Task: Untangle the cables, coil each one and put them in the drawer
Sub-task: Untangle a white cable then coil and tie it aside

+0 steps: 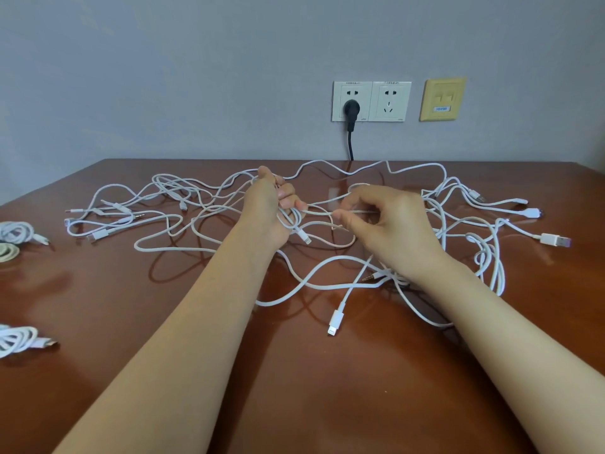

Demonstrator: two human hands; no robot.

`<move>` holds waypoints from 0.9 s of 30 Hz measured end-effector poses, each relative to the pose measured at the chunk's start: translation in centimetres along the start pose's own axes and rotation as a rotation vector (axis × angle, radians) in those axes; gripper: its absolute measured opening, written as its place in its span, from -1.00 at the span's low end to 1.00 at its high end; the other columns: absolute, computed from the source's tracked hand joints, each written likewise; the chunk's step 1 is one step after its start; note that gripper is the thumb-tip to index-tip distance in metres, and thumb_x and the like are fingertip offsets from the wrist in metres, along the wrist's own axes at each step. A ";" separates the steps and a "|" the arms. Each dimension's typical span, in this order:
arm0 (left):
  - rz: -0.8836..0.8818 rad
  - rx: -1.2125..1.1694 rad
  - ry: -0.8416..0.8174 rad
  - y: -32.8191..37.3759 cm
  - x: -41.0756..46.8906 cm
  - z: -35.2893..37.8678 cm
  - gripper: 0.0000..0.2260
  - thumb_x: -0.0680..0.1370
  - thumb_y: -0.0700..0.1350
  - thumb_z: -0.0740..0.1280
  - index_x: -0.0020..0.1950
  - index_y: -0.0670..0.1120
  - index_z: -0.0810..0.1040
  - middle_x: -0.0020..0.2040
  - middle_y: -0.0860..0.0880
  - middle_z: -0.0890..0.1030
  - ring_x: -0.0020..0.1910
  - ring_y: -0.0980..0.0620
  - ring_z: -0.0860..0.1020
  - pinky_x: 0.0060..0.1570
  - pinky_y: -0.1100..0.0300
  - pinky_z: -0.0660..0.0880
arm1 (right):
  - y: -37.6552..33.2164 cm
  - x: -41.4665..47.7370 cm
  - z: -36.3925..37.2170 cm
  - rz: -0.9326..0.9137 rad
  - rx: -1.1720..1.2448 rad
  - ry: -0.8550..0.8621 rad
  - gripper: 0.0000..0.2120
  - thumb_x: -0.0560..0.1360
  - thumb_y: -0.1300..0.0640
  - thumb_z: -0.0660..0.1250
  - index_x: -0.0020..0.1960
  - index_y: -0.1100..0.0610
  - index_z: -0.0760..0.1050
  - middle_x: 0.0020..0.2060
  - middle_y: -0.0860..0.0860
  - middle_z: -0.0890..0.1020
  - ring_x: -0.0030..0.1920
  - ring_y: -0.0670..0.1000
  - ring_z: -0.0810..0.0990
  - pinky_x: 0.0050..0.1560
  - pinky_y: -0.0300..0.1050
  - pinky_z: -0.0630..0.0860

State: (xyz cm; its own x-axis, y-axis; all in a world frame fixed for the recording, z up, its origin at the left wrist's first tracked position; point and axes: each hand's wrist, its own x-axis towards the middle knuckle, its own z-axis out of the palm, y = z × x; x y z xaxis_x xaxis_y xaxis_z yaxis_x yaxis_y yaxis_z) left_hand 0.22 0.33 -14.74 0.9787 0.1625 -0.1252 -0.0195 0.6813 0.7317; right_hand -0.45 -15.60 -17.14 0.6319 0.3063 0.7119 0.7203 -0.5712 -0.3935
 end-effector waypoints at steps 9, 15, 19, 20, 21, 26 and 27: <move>0.154 0.262 0.111 -0.8 0.0 0.6 -0.67 0.66 0.02 0.00 -0.23 -0.09 0.29 -0.67 0.11 0.21 -0.70 0.15 0.15 -0.63 0.38 0.25 | -1.1 -0.3 0.9 -0.454 -0.341 0.005 -0.85 0.33 0.22 0.29 -0.40 0.17 0.39 -0.53 0.02 0.44 -0.52 0.10 0.41 -0.33 -0.23 0.29; 0.156 0.415 0.093 -1.3 -0.7 1.1 -0.69 0.65 0.08 0.02 -0.14 -0.09 0.36 -0.60 0.05 0.26 -0.66 0.15 0.18 -0.59 0.36 0.21 | -2.0 -0.5 1.4 -0.546 -0.374 -0.045 -0.80 0.39 0.13 0.14 -0.35 0.17 0.43 -0.47 0.01 0.49 -0.45 0.09 0.47 -0.28 -0.06 0.18; 0.109 0.565 0.122 -1.5 -1.2 1.5 -0.46 0.63 0.16 0.01 0.36 -0.27 0.29 0.27 -0.35 0.43 -0.54 0.12 0.26 -0.61 0.37 0.17 | -1.8 -0.4 1.3 -0.465 -0.221 -0.069 -0.77 0.40 0.05 0.21 -0.32 0.16 0.51 -0.40 -0.01 0.56 -0.37 0.10 0.54 -0.23 -0.03 0.39; 0.093 0.574 0.116 -1.6 -1.2 1.6 -0.42 0.61 0.20 0.00 0.39 -0.25 0.27 0.37 -0.30 0.32 -0.54 0.13 0.26 -0.59 0.34 0.18 | -1.7 -0.3 1.3 -0.425 -0.170 -0.076 -0.77 0.40 0.03 0.25 -0.31 0.15 0.53 -0.39 -0.03 0.57 -0.35 0.08 0.54 -0.24 -0.03 0.44; 0.078 0.575 0.101 -1.7 -1.3 1.7 -0.39 0.60 0.24 -0.02 0.42 -0.22 0.28 0.39 -0.28 0.28 -0.55 0.13 0.26 -0.57 0.31 0.19 | -1.7 -0.3 1.3 -0.381 -0.123 -0.090 -0.78 0.39 0.02 0.30 -0.31 0.14 0.54 -0.39 -0.06 0.56 -0.34 0.04 0.53 -0.24 -0.04 0.46; -0.048 0.492 -0.018 -2.2 -1.8 2.4 -0.26 0.51 0.37 -0.07 0.33 -0.17 0.46 -0.05 -0.25 0.63 -0.16 -0.10 0.58 -0.31 0.22 0.39 | -2.1 -0.3 0.5 -0.115 0.024 -0.199 -0.72 0.30 -0.05 0.50 -0.26 0.02 0.41 -0.39 -0.18 0.52 -0.41 -0.17 0.41 -0.26 -0.26 0.27; -0.045 0.509 -0.065 -2.3 -1.8 2.4 -0.29 0.52 0.37 -0.09 0.08 -0.14 0.61 -0.22 -0.24 0.63 -0.18 -0.16 0.57 -0.35 0.23 0.35 | -2.1 -0.3 0.3 -0.062 0.046 -0.195 -0.65 0.26 -0.07 0.52 -0.26 -0.03 0.33 -0.37 -0.11 0.57 -0.40 -0.13 0.45 -0.29 -0.24 0.28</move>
State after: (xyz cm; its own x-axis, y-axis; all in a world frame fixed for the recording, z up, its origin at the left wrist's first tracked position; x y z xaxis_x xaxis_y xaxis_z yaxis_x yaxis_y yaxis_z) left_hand -1.01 -3.26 -14.60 0.9873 0.0857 -0.1340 0.1088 0.2504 0.9620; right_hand -2.07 -14.29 -16.67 0.6260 0.4845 0.6111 0.7691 -0.5129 -0.3813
